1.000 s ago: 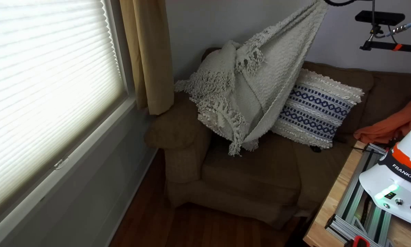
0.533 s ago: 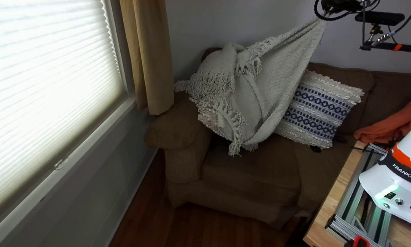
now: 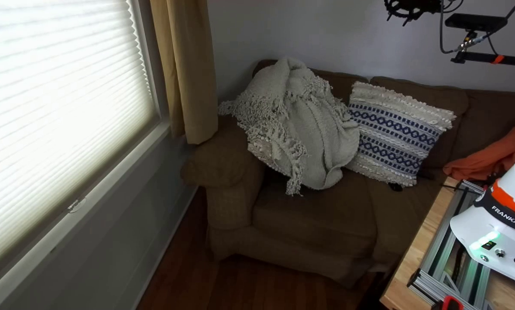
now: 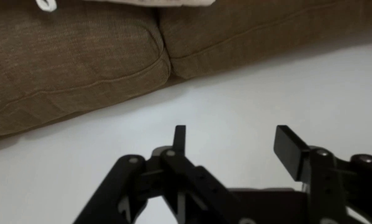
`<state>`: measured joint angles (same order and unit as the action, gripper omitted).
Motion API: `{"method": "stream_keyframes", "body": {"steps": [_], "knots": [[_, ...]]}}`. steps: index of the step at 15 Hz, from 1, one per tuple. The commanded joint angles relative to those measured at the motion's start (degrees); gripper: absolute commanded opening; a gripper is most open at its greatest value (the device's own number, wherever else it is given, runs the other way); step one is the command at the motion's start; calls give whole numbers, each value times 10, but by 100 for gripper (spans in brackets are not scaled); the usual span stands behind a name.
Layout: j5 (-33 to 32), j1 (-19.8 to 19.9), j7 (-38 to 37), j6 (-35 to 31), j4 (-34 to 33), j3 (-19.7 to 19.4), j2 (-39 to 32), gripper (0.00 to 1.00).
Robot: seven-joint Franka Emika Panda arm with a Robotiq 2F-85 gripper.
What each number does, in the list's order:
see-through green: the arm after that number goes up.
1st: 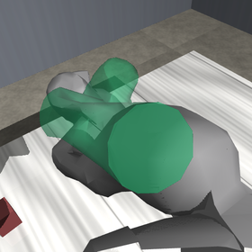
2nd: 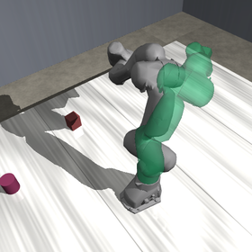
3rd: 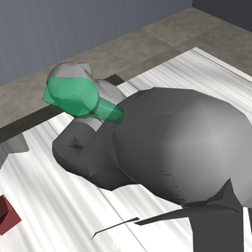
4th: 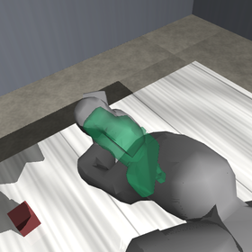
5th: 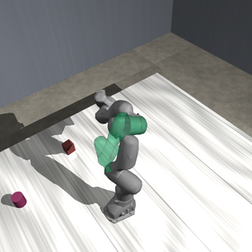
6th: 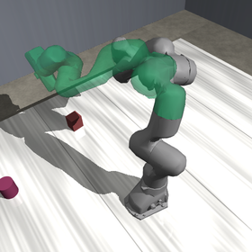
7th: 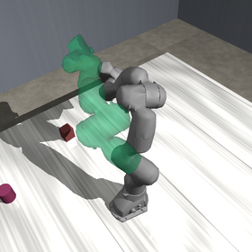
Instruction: Fully cover the pillow on the left with the white blanket
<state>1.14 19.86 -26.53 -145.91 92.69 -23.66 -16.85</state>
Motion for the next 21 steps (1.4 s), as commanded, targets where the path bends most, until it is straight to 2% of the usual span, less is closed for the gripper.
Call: {"method": "stream_keyframes", "body": {"steps": [1,7,11,18,21], "knots": [[75,13,78,98,-13,48,11,100],[127,6,173,260,-29,95,11,100],[135,-1,263,323,-10,117,18,100],[102,-29,423,377,48,145,53,100],[80,-42,496,351,79,152,77,100]]}}
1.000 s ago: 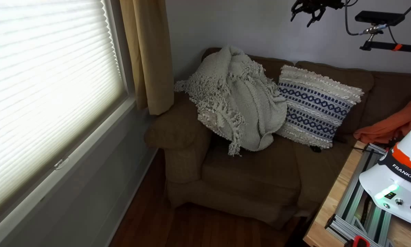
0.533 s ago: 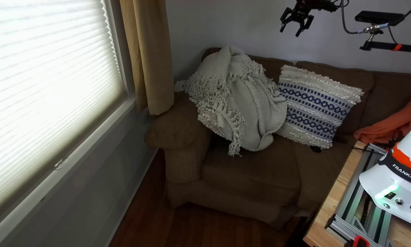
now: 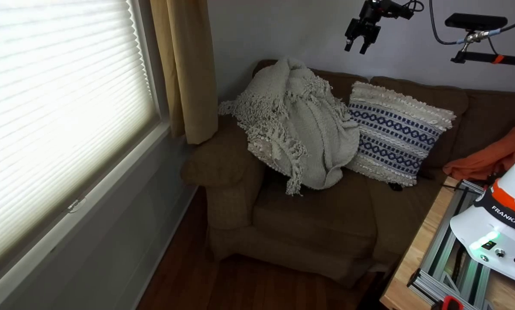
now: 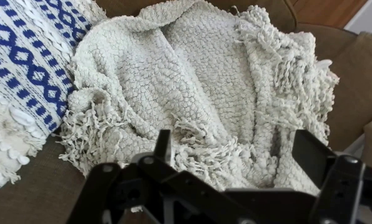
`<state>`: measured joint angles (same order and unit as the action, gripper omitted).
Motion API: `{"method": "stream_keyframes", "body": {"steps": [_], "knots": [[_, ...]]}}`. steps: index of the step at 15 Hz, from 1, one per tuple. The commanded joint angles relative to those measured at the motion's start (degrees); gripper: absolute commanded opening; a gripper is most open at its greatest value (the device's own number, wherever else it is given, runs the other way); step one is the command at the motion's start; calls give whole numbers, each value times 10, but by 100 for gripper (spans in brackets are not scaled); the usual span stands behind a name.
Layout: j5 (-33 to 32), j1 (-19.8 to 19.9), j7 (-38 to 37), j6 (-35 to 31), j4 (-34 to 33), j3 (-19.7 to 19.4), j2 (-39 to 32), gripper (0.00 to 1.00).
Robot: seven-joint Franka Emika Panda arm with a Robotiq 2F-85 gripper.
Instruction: Fully cover the pillow on the left with the white blanket
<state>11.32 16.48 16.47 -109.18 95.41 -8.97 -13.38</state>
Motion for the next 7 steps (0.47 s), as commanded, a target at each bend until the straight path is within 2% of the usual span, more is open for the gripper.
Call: {"method": "stream_keyframes", "body": {"steps": [1,2,3,7], "knots": [[-17,-11,78,-36,65,6,51,100],[-11,-13,78,-33,66,6,52,100],[-8,-13,55,-12,23,2,20,100],[-8,-16,67,-16,38,3,35,100]]}}
